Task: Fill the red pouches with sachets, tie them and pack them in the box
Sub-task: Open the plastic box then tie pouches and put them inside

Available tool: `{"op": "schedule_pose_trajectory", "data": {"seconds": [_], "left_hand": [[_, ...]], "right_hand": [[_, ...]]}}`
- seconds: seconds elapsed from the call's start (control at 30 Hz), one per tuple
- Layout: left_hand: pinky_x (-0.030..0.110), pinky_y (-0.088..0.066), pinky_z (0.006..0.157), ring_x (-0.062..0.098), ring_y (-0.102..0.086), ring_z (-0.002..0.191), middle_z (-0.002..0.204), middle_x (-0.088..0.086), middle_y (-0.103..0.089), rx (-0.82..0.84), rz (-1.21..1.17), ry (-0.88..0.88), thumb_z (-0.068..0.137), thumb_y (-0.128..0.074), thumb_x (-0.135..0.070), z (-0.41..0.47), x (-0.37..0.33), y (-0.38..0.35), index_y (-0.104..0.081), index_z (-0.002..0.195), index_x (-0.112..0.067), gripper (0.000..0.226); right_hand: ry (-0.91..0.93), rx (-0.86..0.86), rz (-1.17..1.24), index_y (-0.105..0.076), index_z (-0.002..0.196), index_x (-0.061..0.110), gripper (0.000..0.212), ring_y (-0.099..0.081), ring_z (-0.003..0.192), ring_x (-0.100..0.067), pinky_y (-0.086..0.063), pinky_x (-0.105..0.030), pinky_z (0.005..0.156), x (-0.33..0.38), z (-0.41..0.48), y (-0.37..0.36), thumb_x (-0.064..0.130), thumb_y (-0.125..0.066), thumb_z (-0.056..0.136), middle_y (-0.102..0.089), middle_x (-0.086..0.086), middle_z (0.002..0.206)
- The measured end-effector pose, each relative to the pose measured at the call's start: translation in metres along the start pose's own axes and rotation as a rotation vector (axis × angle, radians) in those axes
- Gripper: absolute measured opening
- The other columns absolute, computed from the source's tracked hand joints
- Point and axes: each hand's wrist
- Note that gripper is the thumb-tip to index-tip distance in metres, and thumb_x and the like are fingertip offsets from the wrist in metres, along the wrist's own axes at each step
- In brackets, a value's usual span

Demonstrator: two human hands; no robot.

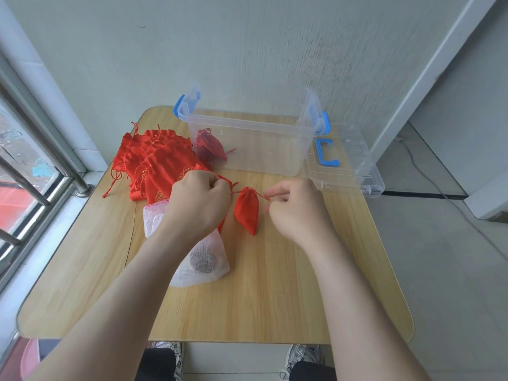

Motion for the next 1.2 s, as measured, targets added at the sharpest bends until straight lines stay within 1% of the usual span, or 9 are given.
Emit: {"op": "schedule_pose_trajectory", "data": {"seconds": [0.07, 0.23, 0.47, 0.57, 0.73, 0.87, 1.0, 1.13, 1.2], "left_hand": [[0.041, -0.046, 0.061, 0.027, -0.052, 0.068, 0.073, 0.021, -0.064, 0.005, 0.003, -0.014, 0.091, -0.050, -0.015, -0.001, -0.001, 0.000, -0.061, 0.079, 0.010, 0.030], [0.031, -0.037, 0.055, 0.014, -0.045, 0.056, 0.055, -0.001, -0.048, 0.074, 0.011, -0.034, 0.091, -0.056, -0.028, -0.005, -0.004, -0.002, -0.044, 0.060, -0.005, 0.040], [0.025, -0.044, 0.060, 0.012, -0.057, 0.059, 0.057, -0.004, -0.063, 0.119, 0.135, -0.193, 0.100, -0.063, -0.036, -0.001, 0.002, -0.005, -0.064, 0.070, -0.009, 0.040], [0.035, -0.055, 0.069, 0.019, -0.069, 0.070, 0.063, 0.001, -0.072, 0.159, 0.166, -0.188, 0.100, -0.060, -0.032, -0.001, 0.005, -0.005, -0.068, 0.074, -0.008, 0.036], [0.015, -0.049, 0.059, 0.002, -0.069, 0.064, 0.063, -0.004, -0.075, 0.245, 0.132, -0.143, 0.101, -0.055, -0.020, -0.003, 0.002, -0.003, -0.071, 0.088, -0.019, 0.021], [0.033, -0.057, 0.077, 0.016, -0.071, 0.080, 0.073, 0.000, -0.076, 0.186, 0.057, -0.137, 0.095, -0.054, -0.019, -0.004, -0.002, -0.002, -0.070, 0.080, -0.011, 0.023], [0.041, -0.054, 0.073, 0.029, -0.065, 0.081, 0.081, 0.015, -0.073, 0.122, -0.034, -0.090, 0.091, -0.050, -0.028, -0.005, -0.005, -0.001, -0.068, 0.081, 0.004, 0.038], [0.045, -0.058, 0.077, 0.032, -0.069, 0.078, 0.066, 0.005, -0.072, 0.156, -0.117, -0.020, 0.090, -0.050, -0.024, -0.005, -0.007, 0.000, -0.069, 0.076, -0.002, 0.033], [0.040, -0.052, 0.067, 0.029, -0.060, 0.065, 0.061, 0.002, -0.063, 0.167, -0.164, 0.014, 0.091, -0.050, -0.022, -0.005, -0.008, 0.000, -0.065, 0.072, -0.006, 0.029]], "right_hand": [[-0.008, 0.030, 0.015, -0.079, 0.112, 0.026, 0.039, -0.070, 0.088, -0.009, -0.046, -0.016, 0.057, 0.002, -0.003, 0.002, 0.008, -0.051, 0.090, -0.078, 0.003, 0.101], [0.003, 0.096, 0.078, -0.078, 0.105, 0.026, 0.029, -0.069, 0.071, -0.008, -0.041, -0.010, 0.046, 0.008, -0.005, 0.004, 0.013, -0.055, 0.093, -0.076, 0.006, 0.080], [0.056, 0.098, 0.048, -0.077, 0.106, 0.028, 0.017, -0.062, 0.059, -0.005, -0.038, -0.010, 0.043, 0.005, -0.003, -0.001, 0.024, -0.063, 0.099, -0.068, 0.010, 0.069], [0.083, 0.097, -0.007, -0.079, 0.104, 0.028, 0.018, -0.072, 0.066, -0.009, -0.049, -0.016, 0.049, 0.004, -0.003, -0.004, 0.024, -0.061, 0.101, -0.077, 0.007, 0.077], [0.050, 0.100, -0.019, -0.076, 0.101, 0.028, 0.029, -0.074, 0.075, -0.015, -0.054, -0.026, 0.059, 0.003, -0.001, -0.002, 0.012, -0.052, 0.096, -0.079, 0.002, 0.086], [0.052, 0.096, -0.007, -0.076, 0.095, 0.026, 0.031, -0.075, 0.073, -0.018, -0.064, -0.034, 0.065, 0.006, -0.003, -0.001, 0.010, -0.049, 0.096, -0.077, 0.000, 0.080], [0.034, 0.074, 0.036, -0.075, 0.089, 0.009, 0.031, -0.073, 0.077, -0.031, -0.063, -0.044, 0.072, 0.010, -0.004, -0.001, 0.019, -0.047, 0.097, -0.075, -0.012, 0.078], [0.041, 0.074, 0.101, -0.063, 0.088, -0.011, 0.045, -0.069, 0.087, -0.045, -0.060, -0.059, 0.080, 0.015, -0.006, -0.001, 0.029, -0.042, 0.089, -0.071, -0.027, 0.090], [0.031, 0.063, 0.123, -0.059, 0.084, -0.012, 0.050, -0.062, 0.074, -0.045, -0.060, -0.063, 0.078, 0.019, -0.008, -0.001, 0.034, -0.040, 0.082, -0.070, -0.029, 0.086]]}}
Point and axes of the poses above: each hand's wrist, its own z-axis towards the middle knuckle, its own y-axis out of the back of the hand, x = y × z
